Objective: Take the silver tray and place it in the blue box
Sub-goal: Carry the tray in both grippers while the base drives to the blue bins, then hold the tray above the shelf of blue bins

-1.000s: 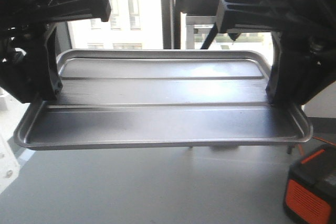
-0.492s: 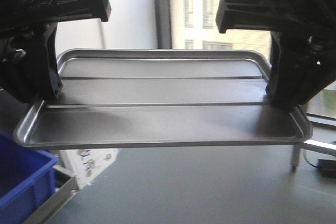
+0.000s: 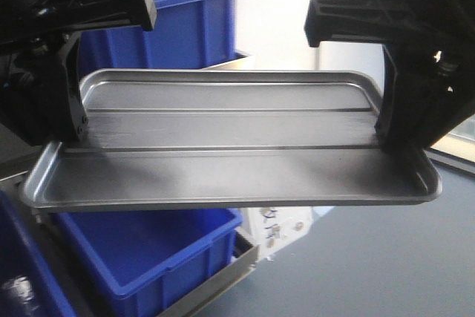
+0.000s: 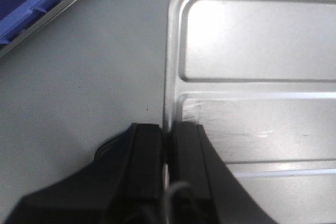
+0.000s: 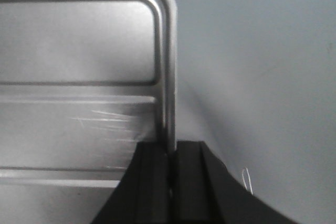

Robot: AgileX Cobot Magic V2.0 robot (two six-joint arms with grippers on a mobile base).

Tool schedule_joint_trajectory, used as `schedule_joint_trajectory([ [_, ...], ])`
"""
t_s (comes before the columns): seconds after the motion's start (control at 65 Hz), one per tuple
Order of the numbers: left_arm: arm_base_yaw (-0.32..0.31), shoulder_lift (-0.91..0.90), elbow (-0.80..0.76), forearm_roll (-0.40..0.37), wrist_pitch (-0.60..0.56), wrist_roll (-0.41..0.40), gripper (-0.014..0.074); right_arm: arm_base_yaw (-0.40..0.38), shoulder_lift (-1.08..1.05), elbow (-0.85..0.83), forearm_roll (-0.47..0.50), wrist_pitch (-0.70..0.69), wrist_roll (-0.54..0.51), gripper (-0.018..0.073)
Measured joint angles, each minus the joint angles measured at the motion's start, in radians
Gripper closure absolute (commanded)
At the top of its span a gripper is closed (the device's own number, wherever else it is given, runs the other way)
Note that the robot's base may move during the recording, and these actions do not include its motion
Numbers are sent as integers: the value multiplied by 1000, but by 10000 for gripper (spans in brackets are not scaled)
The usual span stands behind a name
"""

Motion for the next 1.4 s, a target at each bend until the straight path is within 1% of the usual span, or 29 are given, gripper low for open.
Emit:
schedule_joint_trajectory([
  [1.4,0,0,0,0,0,0,604,0,0,0,0,0,-1,506],
])
